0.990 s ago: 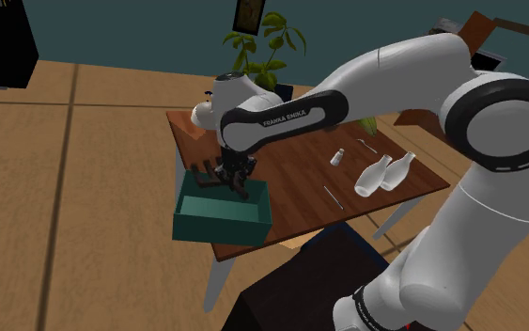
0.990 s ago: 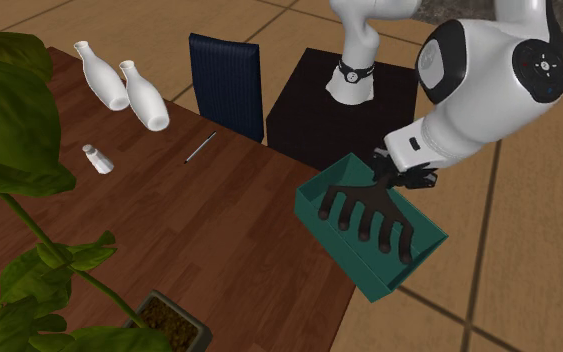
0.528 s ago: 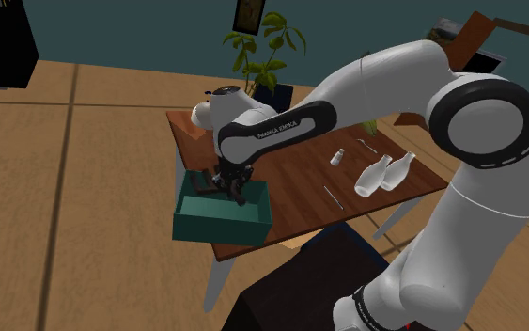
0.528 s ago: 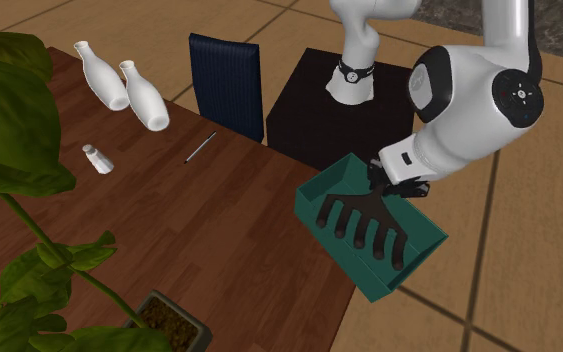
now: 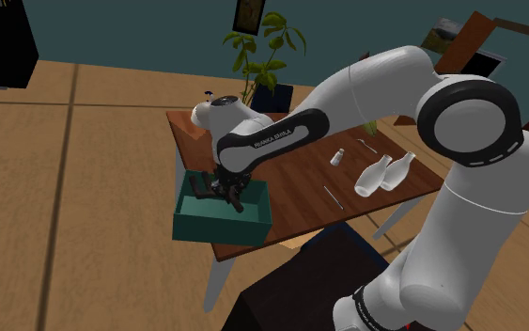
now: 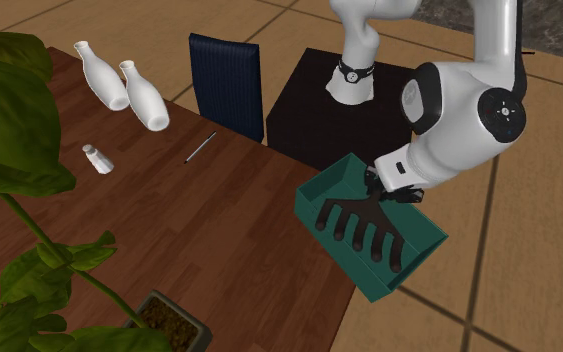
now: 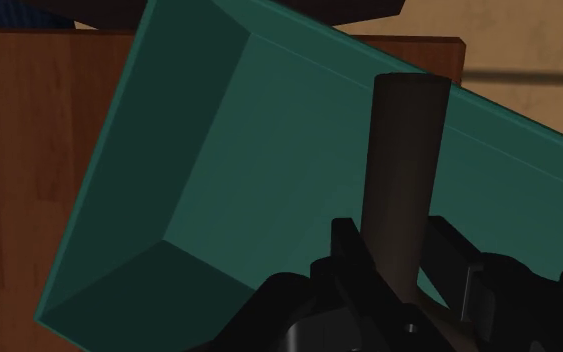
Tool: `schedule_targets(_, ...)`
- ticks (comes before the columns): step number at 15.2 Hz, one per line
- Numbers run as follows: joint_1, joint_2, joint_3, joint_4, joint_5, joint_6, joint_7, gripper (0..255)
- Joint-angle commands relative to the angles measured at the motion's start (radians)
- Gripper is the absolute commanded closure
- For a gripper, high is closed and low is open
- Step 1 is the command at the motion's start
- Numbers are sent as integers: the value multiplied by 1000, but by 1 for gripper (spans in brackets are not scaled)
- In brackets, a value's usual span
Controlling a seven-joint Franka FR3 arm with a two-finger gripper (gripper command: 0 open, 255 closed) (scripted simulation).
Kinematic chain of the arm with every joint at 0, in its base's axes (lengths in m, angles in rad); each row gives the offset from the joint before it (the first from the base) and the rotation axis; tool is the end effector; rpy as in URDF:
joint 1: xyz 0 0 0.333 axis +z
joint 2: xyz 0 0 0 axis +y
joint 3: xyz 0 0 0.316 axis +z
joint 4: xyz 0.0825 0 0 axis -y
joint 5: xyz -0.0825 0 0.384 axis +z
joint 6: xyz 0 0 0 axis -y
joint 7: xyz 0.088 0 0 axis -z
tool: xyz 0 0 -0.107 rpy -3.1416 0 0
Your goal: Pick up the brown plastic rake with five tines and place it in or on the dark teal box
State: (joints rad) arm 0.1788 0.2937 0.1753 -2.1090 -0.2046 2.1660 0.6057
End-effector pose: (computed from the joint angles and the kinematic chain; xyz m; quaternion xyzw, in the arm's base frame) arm 0.5201 0.1833 0.2612 0.9904 -0.0588 -0.0770 0.0986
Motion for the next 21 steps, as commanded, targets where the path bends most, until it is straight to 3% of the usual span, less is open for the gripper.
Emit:
schedule_targets(1,0,0,0,0,-1,3,0,255)
schedule_targets(3,0,0,0,0,-1,3,0,255)
schedule_targets(4,0,0,0,0,-1,3,0,0)
schedule_targets(9,0,0,0,0,-1,3,0,0)
schedule_targets(13,4,-50,12,70,24,-116,-16,0)
schedule_targets(21,4,-50,12,70,24,-116,-16,0)
